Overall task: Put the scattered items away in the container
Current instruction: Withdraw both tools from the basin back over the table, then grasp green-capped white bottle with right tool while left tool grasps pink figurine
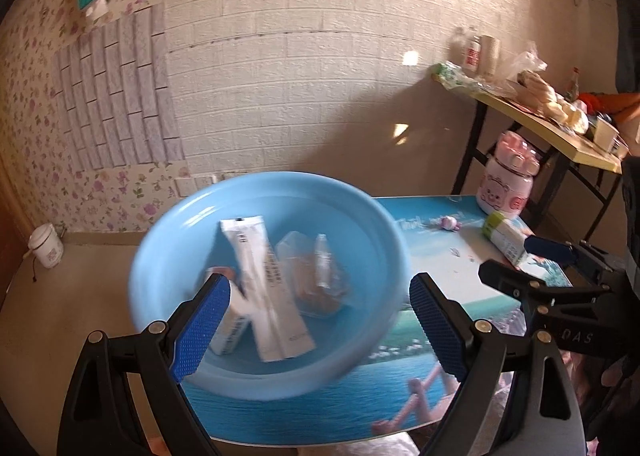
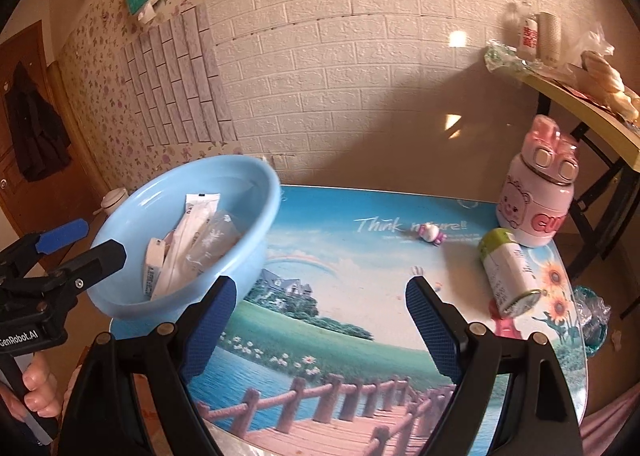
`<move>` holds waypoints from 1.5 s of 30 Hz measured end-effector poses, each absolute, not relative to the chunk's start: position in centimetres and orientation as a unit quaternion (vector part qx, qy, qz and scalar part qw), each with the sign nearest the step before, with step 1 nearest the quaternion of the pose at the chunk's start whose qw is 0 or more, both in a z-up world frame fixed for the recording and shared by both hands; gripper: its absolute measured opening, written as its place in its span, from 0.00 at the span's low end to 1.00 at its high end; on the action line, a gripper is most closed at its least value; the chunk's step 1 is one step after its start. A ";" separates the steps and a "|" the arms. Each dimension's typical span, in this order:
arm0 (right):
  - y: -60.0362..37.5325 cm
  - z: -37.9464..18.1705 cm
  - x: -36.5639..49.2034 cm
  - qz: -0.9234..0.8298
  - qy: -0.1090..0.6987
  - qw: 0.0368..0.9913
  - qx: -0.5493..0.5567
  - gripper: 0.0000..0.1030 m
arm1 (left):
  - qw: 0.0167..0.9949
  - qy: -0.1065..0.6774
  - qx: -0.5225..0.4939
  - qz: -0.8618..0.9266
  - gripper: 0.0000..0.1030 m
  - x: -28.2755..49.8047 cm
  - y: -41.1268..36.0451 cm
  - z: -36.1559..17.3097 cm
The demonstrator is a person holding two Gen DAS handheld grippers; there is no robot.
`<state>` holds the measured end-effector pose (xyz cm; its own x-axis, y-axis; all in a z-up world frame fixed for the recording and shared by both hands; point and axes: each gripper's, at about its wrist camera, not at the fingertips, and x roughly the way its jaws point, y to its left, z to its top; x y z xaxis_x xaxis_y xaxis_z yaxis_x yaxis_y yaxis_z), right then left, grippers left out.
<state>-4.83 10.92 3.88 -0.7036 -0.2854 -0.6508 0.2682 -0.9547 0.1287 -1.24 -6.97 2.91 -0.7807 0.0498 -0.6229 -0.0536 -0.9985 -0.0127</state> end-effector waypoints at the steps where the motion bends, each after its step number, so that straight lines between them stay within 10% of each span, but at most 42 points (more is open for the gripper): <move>1: 11.6 3.9 -4.7 -0.924 -0.015 0.145 0.353 0.85 | 0.033 0.007 -0.329 0.944 0.89 -1.2 -6.4 2.9; 45: 26.5 -3.7 -11.6 -0.920 -0.026 0.050 0.388 0.72 | 0.125 0.053 -0.384 0.913 0.91 -9.1 9.4 -3.2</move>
